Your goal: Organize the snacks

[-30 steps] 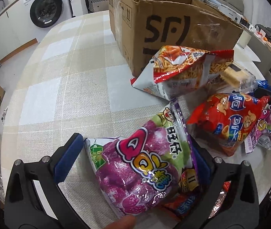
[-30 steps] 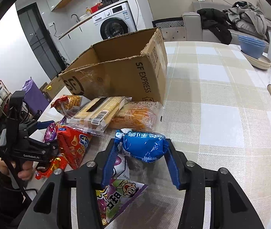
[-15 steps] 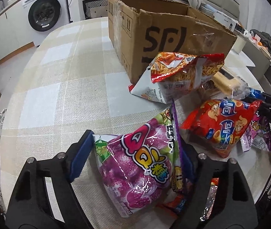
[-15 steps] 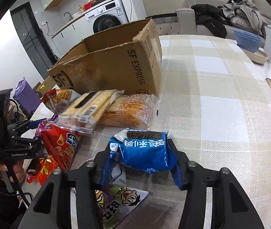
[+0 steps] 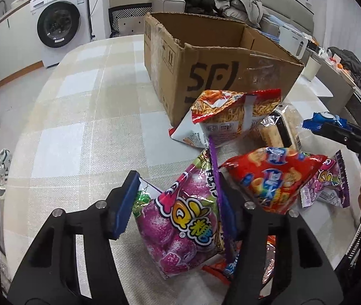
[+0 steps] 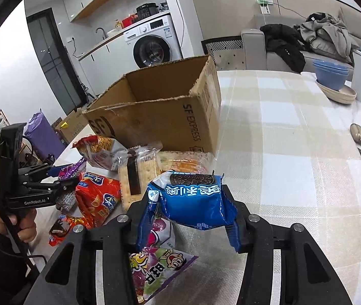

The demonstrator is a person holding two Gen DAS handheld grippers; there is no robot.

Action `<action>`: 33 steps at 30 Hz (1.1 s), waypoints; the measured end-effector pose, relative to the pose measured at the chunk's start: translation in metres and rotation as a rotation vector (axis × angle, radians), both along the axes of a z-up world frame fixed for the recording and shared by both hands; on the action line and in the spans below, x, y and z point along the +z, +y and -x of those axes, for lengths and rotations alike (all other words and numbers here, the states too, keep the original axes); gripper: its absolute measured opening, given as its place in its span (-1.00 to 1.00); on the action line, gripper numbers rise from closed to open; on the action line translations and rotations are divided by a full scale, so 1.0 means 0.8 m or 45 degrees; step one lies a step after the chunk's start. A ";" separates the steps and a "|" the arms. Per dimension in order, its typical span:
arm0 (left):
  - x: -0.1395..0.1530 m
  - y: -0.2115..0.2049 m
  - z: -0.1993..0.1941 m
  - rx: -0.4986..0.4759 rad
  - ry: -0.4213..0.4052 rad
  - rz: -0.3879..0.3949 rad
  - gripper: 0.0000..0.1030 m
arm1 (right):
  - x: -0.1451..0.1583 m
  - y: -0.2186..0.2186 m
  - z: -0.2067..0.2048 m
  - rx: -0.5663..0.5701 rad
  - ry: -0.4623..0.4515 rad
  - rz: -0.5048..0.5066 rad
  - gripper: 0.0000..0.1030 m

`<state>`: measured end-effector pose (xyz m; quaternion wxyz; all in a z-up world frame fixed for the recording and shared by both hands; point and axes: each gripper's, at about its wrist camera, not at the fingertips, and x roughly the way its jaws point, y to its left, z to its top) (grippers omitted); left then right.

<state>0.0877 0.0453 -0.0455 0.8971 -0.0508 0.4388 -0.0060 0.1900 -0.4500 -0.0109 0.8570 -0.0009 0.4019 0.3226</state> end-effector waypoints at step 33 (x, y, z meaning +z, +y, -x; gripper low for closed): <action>0.068 -0.023 0.041 -0.142 -0.146 0.200 -0.07 | 0.019 0.001 0.010 0.058 -0.046 -0.094 -0.05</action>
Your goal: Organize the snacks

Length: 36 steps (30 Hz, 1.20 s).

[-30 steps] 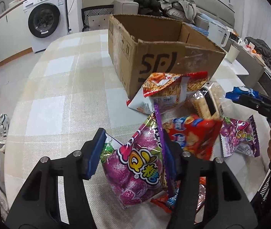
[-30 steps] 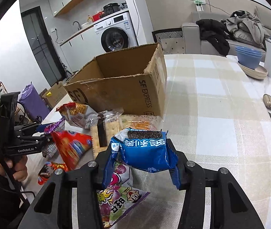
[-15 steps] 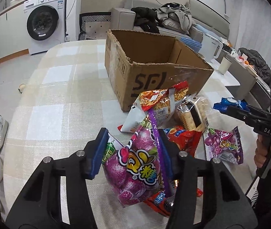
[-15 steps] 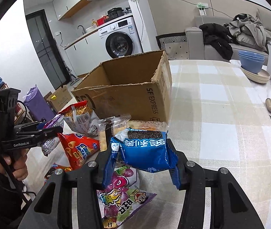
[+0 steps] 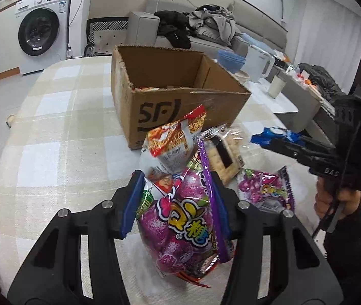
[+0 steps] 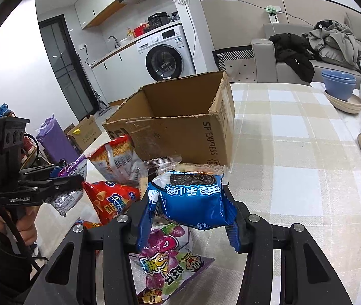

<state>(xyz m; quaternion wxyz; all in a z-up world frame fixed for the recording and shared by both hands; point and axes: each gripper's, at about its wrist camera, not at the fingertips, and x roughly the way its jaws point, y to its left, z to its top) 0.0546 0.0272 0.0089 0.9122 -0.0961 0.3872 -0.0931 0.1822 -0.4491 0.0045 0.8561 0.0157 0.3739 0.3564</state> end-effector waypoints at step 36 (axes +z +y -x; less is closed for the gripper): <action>0.122 0.010 -0.024 0.079 -0.280 0.029 -0.06 | 0.071 0.030 -0.006 -0.018 -0.185 -0.222 -0.05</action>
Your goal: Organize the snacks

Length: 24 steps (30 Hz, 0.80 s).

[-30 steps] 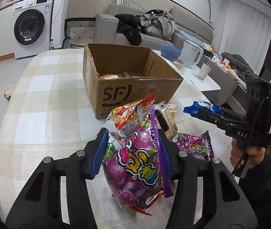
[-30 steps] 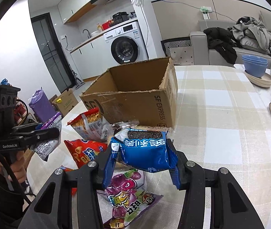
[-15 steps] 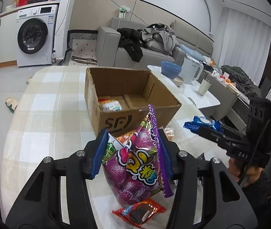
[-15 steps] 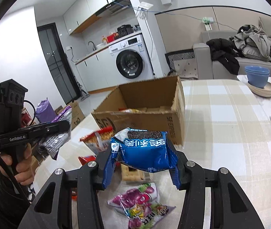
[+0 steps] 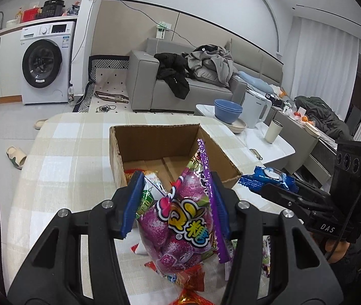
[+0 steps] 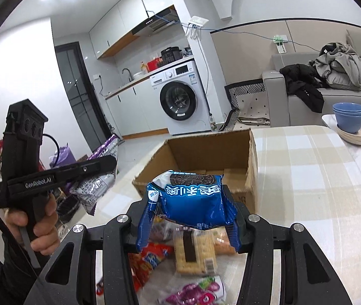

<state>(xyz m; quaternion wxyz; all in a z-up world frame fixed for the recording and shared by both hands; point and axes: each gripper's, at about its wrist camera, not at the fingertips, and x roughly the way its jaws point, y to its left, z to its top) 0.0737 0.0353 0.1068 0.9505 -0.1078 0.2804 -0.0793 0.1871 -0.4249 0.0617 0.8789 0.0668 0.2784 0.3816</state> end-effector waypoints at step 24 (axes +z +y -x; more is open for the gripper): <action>0.004 -0.014 -0.071 -0.001 0.016 0.014 -0.06 | 0.000 0.035 -0.042 -0.011 0.018 0.059 -0.05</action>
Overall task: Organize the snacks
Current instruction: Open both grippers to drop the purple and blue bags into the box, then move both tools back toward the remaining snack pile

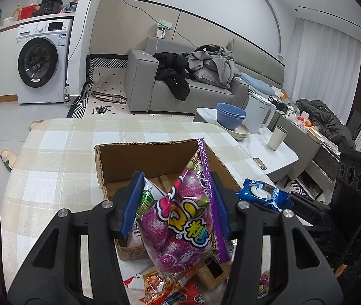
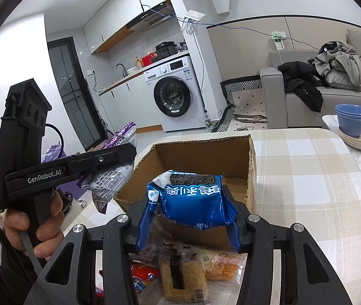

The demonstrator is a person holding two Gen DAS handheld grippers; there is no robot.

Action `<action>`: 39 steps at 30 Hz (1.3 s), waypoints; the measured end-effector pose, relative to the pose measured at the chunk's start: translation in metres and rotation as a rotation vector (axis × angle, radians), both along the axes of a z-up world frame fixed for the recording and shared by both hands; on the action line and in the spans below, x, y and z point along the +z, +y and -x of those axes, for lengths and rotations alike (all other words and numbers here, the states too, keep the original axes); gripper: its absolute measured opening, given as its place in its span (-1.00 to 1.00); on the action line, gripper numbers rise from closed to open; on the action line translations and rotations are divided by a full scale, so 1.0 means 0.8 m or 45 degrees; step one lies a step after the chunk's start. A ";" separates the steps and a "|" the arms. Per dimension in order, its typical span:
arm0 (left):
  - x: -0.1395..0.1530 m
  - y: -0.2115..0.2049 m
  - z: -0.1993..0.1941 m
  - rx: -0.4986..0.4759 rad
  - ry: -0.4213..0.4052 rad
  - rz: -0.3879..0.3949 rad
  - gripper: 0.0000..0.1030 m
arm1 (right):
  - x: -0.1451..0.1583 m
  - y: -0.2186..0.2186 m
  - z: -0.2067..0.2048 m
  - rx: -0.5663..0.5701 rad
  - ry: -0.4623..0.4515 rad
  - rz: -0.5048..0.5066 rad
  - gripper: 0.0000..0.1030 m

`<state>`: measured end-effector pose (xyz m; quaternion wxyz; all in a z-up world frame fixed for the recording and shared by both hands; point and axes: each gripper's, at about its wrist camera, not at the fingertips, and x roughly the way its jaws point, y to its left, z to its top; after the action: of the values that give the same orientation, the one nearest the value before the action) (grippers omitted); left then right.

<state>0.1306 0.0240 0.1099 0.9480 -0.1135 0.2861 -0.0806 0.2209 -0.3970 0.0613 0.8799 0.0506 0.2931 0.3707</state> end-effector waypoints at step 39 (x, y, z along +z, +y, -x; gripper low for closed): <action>-0.039 -0.017 -0.067 0.036 0.043 -0.188 0.62 | -0.015 0.005 -0.017 -0.023 0.009 0.081 0.72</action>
<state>0.1846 0.0103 0.0789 0.9499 -0.0486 0.3057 -0.0441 0.2341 -0.3930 0.0490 0.8833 0.0267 0.3074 0.3530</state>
